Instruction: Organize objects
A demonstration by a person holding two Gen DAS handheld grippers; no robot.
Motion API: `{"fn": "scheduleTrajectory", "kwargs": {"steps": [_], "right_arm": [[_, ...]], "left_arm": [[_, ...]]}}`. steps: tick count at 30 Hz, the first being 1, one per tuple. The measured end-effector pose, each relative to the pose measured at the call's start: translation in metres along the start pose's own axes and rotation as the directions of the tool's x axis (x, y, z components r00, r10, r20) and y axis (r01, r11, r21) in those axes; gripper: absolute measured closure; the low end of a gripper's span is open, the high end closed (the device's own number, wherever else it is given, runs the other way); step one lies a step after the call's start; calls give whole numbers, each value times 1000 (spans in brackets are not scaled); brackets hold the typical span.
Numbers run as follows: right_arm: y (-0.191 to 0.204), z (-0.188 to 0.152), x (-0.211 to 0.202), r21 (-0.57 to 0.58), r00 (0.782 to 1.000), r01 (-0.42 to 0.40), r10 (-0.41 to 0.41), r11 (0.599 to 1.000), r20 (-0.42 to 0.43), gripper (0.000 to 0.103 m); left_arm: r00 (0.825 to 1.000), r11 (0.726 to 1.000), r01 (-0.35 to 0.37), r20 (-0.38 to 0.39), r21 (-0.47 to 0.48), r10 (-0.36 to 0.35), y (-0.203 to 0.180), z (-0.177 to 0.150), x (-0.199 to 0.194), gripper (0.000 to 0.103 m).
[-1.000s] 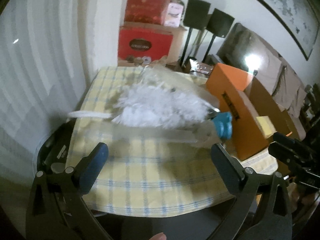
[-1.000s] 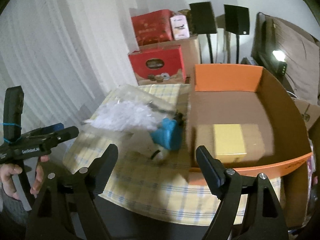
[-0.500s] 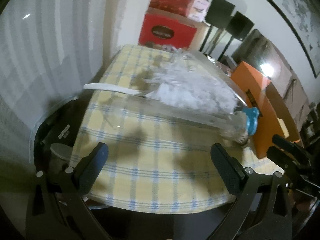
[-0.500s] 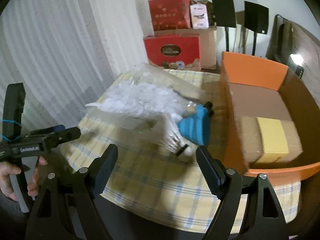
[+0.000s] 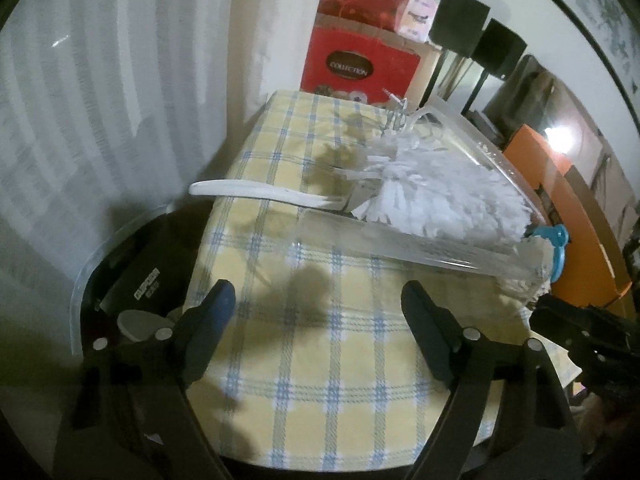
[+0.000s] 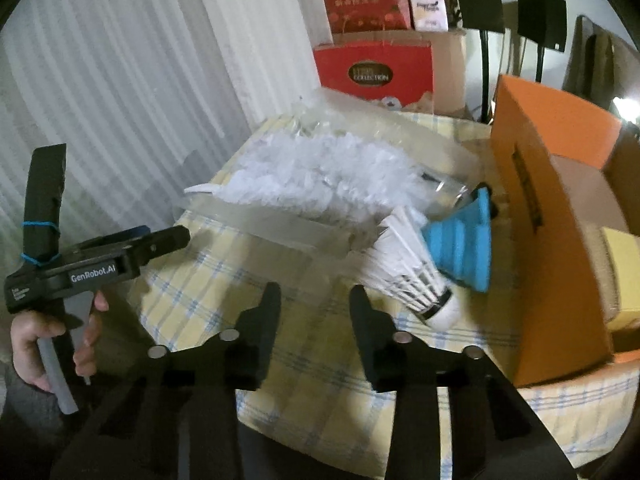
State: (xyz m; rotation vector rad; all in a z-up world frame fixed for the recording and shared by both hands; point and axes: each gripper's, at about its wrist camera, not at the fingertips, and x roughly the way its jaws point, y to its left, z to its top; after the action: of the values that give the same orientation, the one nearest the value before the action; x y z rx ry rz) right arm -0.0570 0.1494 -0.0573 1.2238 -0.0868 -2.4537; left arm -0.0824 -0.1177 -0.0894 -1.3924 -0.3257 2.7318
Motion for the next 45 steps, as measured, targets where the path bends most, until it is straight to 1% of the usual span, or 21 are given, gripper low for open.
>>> {"fn": "scheduleTrajectory", "kwargs": {"steps": [2, 5, 7, 8, 9, 11, 12, 13, 14, 16, 19, 23, 26, 32, 36, 40, 45], "right_arm": [[-1, 1, 7, 10, 1000, 2, -2, 1000, -4, 71], [-4, 2, 16, 19, 1000, 5, -5, 1000, -14, 74], [-5, 3, 23, 23, 1000, -5, 6, 1000, -30, 81], [-5, 3, 26, 27, 999, -10, 11, 1000, -36, 84], [-5, 3, 29, 31, 999, -12, 14, 999, -41, 85], [-5, 4, 34, 31, 999, -10, 11, 999, -46, 85], [-5, 4, 35, 31, 999, -9, 10, 999, -47, 85], [-5, 4, 37, 32, 999, -7, 9, 999, -50, 86], [-5, 4, 37, 32, 999, -7, 8, 999, -51, 88], [-5, 4, 38, 33, 999, -6, 7, 999, -51, 91], [-4, 4, 38, 29, 999, 1, 0, 1000, -46, 93], [-2, 2, 35, 34, 999, -8, 9, 999, -36, 94], [1, 2, 28, 33, 1000, -16, 17, 999, -24, 94], [5, 6, -2, 31, 999, -27, 26, 999, 21, 94], [1, 8, -26, 54, 998, -43, 40, 998, 49, 94], [-7, 11, -52, 68, 997, -19, 14, 997, 75, 94], [-25, 15, -84, 100, 995, 2, -12, 995, 100, 94]], "left_arm": [[1000, 1000, 2, -4, 0, -2, 3, 2, 5, 24], [1000, 1000, 11, -12, -6, -11, 7, 4, 12, 26], [1000, 1000, 15, -13, -11, -15, 10, 5, 19, 27], [1000, 1000, 22, -17, -15, -22, 12, 6, 23, 32], [999, 999, 29, -22, -18, -30, 13, 7, 26, 35], [998, 999, 43, -36, -30, -44, 16, 8, 32, 48], [999, 999, 36, -25, -27, -37, 17, 9, 32, 51], [999, 999, 34, -28, -25, -35, 17, 9, 33, 60], [999, 999, 31, -28, -25, -32, 18, 10, 34, 66], [998, 998, 42, -35, -38, -44, 21, 11, 35, 74], [999, 998, 35, -37, -47, -37, 24, 10, 33, 79], [998, 997, 46, -32, -57, -48, 27, 8, 24, 80], [998, 997, 59, -8, -57, -60, 24, 7, 8, 80], [995, 996, 83, 55, -21, -82, 8, 11, -33, 80], [993, 995, 95, 73, 12, -95, -12, 19, -53, 80], [991, 993, 100, 83, 56, -105, -38, 29, -64, 80], [987, 987, 132, 84, 94, -140, -74, 40, -70, 80]]}}
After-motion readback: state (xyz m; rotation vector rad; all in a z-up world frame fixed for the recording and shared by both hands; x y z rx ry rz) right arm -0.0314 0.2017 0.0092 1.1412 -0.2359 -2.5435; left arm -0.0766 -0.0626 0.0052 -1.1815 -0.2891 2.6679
